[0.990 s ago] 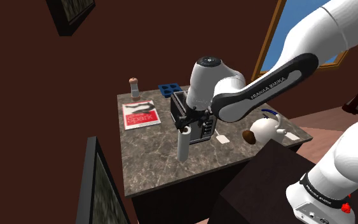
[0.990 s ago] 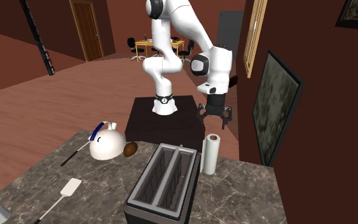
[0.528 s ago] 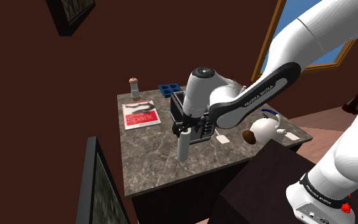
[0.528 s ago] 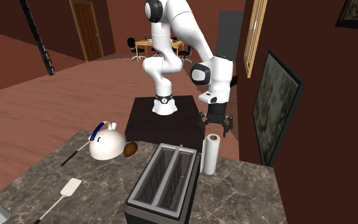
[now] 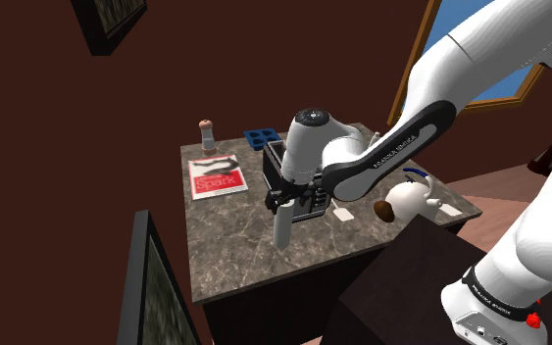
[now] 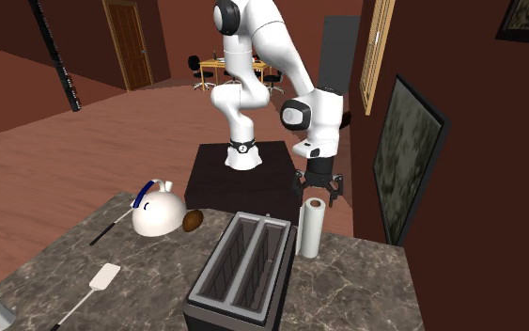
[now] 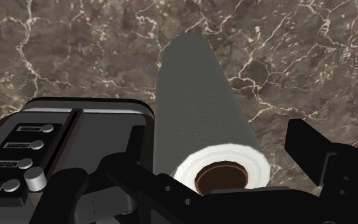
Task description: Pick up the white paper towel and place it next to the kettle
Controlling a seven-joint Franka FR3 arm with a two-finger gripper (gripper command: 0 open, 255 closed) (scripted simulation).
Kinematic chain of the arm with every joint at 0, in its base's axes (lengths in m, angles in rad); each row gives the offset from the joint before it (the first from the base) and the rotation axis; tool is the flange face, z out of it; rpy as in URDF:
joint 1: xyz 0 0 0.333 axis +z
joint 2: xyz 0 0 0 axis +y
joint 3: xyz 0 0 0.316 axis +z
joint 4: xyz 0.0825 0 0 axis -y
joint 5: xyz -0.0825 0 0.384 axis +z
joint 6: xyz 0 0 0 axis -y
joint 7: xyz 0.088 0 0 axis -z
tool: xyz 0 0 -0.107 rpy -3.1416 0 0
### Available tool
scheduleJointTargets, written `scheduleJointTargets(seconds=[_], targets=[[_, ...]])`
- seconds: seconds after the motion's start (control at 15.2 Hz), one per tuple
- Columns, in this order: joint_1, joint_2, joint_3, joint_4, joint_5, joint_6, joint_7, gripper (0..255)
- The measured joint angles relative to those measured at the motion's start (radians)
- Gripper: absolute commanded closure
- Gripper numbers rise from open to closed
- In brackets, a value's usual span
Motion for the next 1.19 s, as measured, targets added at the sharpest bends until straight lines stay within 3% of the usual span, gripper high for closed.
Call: scheduleJointTargets(seconds=[0.07,0.73,1.19], targets=[[0.000,0.000,0.000,0.000,0.000,0.000,0.000,255],[0.000,0.000,0.000,0.000,0.000,0.000,0.000,255],[-0.013,-0.071,0.025,0.010,0.092,-0.064,-0.072,255]])
